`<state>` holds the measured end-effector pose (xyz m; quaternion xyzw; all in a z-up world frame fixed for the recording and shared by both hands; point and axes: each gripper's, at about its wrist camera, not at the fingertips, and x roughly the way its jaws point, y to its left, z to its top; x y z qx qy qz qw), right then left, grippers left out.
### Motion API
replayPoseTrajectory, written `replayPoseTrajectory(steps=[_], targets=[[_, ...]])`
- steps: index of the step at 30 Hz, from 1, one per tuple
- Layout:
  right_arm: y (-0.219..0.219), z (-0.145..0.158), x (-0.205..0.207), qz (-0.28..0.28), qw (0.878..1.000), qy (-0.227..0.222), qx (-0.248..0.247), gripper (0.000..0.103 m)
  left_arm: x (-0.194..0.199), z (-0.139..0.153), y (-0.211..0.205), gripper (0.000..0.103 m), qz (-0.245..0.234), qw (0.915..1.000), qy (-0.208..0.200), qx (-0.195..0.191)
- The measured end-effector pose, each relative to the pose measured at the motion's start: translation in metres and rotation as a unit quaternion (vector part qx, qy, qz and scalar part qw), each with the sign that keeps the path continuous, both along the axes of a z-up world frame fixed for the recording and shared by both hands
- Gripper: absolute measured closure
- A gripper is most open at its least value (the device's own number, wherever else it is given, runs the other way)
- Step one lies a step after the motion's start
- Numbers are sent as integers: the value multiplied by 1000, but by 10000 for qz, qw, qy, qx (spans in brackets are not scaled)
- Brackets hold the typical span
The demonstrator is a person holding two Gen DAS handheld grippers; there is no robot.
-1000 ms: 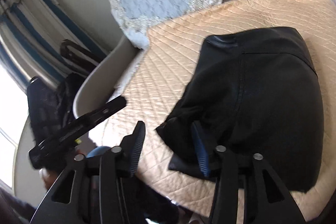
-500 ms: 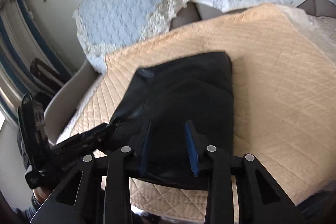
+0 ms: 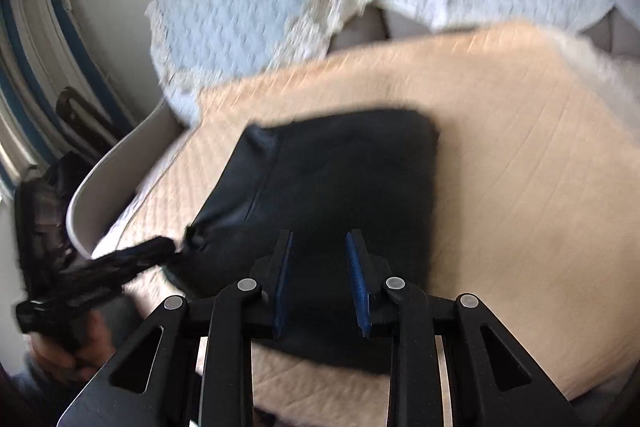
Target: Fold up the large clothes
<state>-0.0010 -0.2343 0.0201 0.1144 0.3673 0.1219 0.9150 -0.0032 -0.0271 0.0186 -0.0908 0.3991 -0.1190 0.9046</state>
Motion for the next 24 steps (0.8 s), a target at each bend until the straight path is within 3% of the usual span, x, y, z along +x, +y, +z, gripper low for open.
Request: replayPoseTrajectory(steps=[5, 8, 10, 13, 16, 20, 24], targets=[[-13, 7, 34, -416, 9988, -102, -219, 76, 41, 55, -29, 62, -76, 9984, -551, 65], [-21, 6, 55, -604, 9981, -120, 7, 76, 77, 65, -62, 61, -248, 9969, -749, 41], [-24, 4, 67, -695, 9975, -114, 68, 76, 105, 52, -75, 61, -211, 9975, -671, 99], [-26, -5, 85, -679, 9975, -22, 180, 76, 133, 11, -71, 62, 26, 9992, -225, 331], [-21, -21, 106, -608, 9978, 115, 240, 76, 139, -31, -48, 68, 214, 9996, 151, 107], [-17, -48, 125, -601, 9970, 400, 264, 76, 136, -43, -30, 69, 370, 9990, 103, -235], [-21, -65, 126, -666, 9954, 507, 474, 75, 136, -48, -32, 69, 406, 9989, 73, -221]])
